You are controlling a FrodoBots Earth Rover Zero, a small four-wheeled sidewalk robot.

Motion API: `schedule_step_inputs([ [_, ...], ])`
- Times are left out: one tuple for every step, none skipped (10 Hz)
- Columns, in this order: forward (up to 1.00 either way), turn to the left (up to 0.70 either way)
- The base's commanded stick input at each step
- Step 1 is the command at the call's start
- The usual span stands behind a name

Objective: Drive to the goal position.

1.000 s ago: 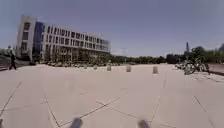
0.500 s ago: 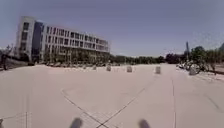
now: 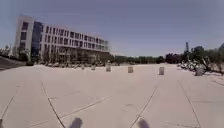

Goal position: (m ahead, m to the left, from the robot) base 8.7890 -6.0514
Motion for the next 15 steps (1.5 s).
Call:
schedule_step_inputs([
  [1.0,0.0],
  [1.0,0.0],
  [1.0,0.0],
  [1.0,0.0],
  [1.0,0.0],
  [1.0,-0.13],
  [1.0,-0.25],
  [1.0,0.0],
  [1.0,0.0],
  [1.0,0.0],
  [1.0,0.0],
  [1.0,0.0],
  [1.0,0.0],
  [1.0,0.0],
  [1.0,0.0],
])
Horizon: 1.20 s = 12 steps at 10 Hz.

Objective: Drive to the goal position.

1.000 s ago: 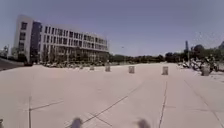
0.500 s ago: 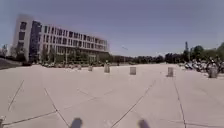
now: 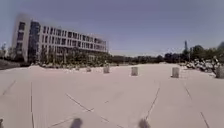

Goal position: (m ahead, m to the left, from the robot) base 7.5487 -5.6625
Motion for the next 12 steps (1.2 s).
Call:
schedule_step_inputs([
  [1.0,0.0],
  [1.0,-0.2],
  [1.0,-0.4],
  [1.0,-0.4],
  [1.0,-0.4],
  [1.0,-0.4],
  [1.0,-0.4],
  [1.0,-0.4],
  [1.0,-0.4],
  [1.0,-0.4],
  [1.0,-0.4],
  [1.0,-0.4],
])
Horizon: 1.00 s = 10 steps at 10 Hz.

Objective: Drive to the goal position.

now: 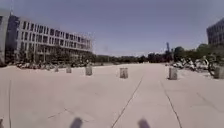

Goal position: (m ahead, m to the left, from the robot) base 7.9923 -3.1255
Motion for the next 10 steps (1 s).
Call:
schedule_step_inputs([
  [1.0,-0.4],
  [1.0,-0.4],
  [1.0,0.0],
  [1.0,0.0],
  [1.0,0.0],
  [1.0,0.0],
  [1.0,0.0],
  [1.0,0.0],
  [1.0,0.0],
  [1.0,0.0],
])
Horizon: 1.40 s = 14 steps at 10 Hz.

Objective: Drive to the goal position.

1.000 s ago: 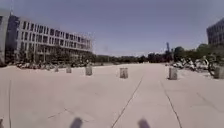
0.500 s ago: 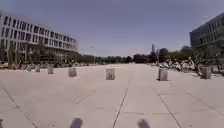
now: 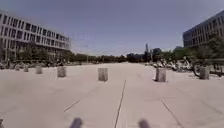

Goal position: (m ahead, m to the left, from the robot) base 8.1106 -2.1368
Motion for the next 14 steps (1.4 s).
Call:
schedule_step_inputs([
  [1.0,0.0],
  [1.0,0.0],
  [1.0,0.0],
  [1.0,0.0],
  [1.0,0.0],
  [1.0,0.0],
  [1.0,0.0],
  [1.0,0.0],
  [1.0,0.0],
  [1.0,0.0],
  [1.0,0.0],
  [1.0,0.0],
  [1.0,-0.07],
  [1.0,-0.18],
])
